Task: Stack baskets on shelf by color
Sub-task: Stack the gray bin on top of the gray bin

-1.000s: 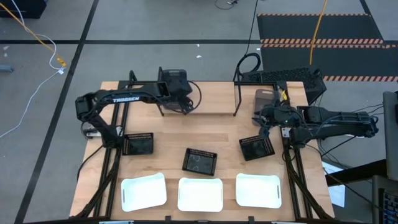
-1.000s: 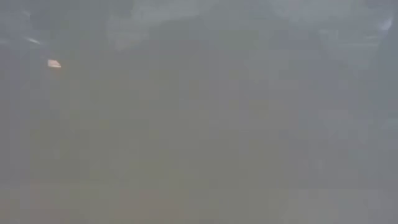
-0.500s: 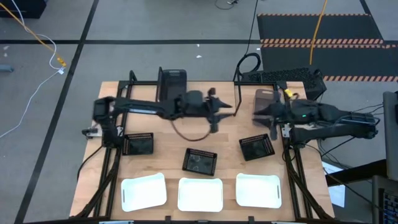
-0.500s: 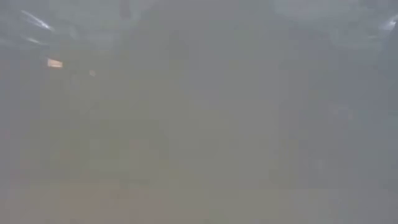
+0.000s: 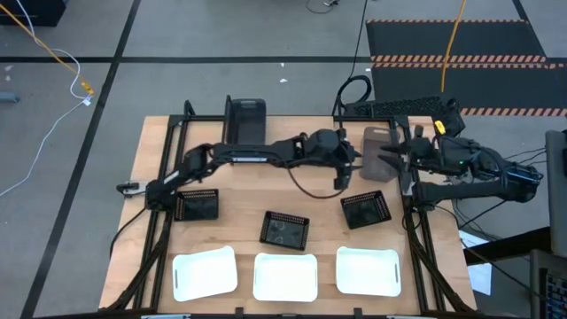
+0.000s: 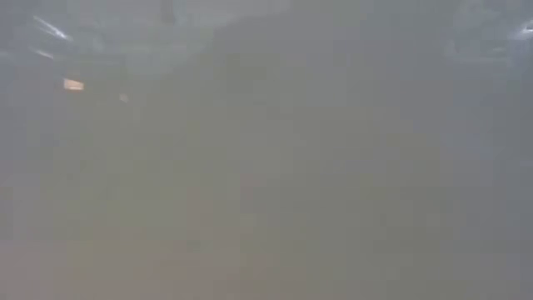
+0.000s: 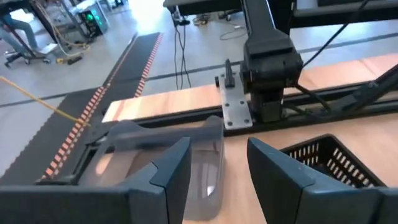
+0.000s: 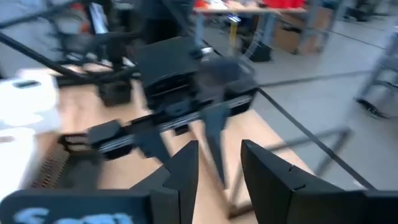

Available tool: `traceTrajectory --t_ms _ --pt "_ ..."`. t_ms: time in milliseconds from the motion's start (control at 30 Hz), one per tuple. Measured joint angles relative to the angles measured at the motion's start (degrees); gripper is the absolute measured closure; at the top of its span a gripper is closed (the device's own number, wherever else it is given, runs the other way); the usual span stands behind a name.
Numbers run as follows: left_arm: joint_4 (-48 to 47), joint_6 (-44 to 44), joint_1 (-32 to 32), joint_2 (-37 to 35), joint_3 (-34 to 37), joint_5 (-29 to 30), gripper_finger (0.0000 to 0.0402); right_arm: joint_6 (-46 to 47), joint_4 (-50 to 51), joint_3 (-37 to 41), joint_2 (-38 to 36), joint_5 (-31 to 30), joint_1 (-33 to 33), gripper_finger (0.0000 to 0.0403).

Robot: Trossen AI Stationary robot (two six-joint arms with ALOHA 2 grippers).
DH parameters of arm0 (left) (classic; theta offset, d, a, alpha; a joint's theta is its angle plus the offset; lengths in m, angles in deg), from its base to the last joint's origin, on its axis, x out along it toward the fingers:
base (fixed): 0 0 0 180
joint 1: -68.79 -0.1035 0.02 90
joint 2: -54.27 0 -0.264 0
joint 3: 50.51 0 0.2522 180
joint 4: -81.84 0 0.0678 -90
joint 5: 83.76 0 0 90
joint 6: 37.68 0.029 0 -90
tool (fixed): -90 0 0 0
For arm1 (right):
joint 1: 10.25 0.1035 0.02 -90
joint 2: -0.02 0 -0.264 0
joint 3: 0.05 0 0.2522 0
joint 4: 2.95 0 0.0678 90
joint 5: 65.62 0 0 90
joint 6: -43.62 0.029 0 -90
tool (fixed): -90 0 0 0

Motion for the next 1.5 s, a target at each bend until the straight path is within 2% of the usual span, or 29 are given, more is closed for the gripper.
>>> traceTrajectory --t_ms 200,467,667,833,1067,1167,1267,1500 --pt "3.7 -3.4 -1.0 7.3 -6.8 -0.2 0.0243 0.5 1.0 0.0 -0.9 -1.8 0.0 0.0289" --pt "13.6 -7.2 -1.7 12.5 -7.1 -0.2 0.0243 -0.9 0.5 0.0 -0.9 -1.8 0.0 0.0289" --pt "11.2 -6.9 -1.6 12.8 -7.2 -0.3 0.0243 -0.5 -0.6 2.1 -0.7 -1.9 0.0 0.0289" --pt "-2.4 -2.1 -0.2 7.5 -6.7 1.4 0.0243 2.8 0.3 6.8 0.7 -2.0 0.0 0.0289" --pt "-24.7 1.3 1.5 -4.7 -5.9 9.9 0.0243 3.8 9.0 7.4 6.7 -3.2 -0.3 0.0289" --pt "-30.6 1.2 1.4 -8.9 -2.7 10.5 0.0243 4.5 9.0 7.3 11.3 -1.8 -0.5 0.0289" --pt "-30.9 1.1 1.1 -14.4 3.8 10.6 0.0243 5.9 10.4 7.3 17.1 -0.9 -1.2 0.0289" --pt "-16.5 -1.2 0.3 -29.3 29.6 14.5 0.0243 7.6 13.4 6.3 28.4 4.2 -3.0 0.0289"
